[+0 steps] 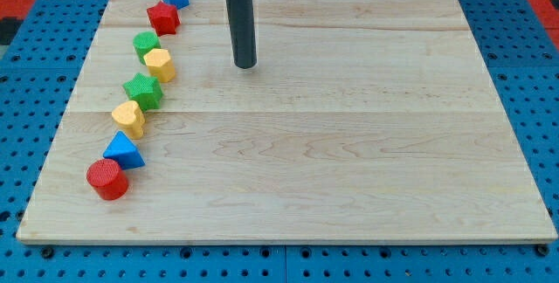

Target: Move the red circle parallel to the right of the blue triangle

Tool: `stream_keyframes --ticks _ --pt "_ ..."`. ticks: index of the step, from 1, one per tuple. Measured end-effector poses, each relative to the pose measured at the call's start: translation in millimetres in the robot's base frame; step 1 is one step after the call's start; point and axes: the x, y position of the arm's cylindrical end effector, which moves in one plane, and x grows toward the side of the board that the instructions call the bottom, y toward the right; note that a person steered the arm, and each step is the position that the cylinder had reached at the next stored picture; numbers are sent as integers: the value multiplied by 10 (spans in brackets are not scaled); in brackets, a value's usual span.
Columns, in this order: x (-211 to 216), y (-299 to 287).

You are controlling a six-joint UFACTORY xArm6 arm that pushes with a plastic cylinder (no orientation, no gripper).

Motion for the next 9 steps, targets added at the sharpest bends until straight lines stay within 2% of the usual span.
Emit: stream_keyframes --ticks 1,2,3,4,5,6,7,8,9 --pt "16 -6" --pt "318 216" --pt "1439 455" --pt "2173 -431" --pt "2638 -1219" --pt "2607 -2182" --pt "2357 -2209" --pt "2049 -1790" --pt "1942 -1674"
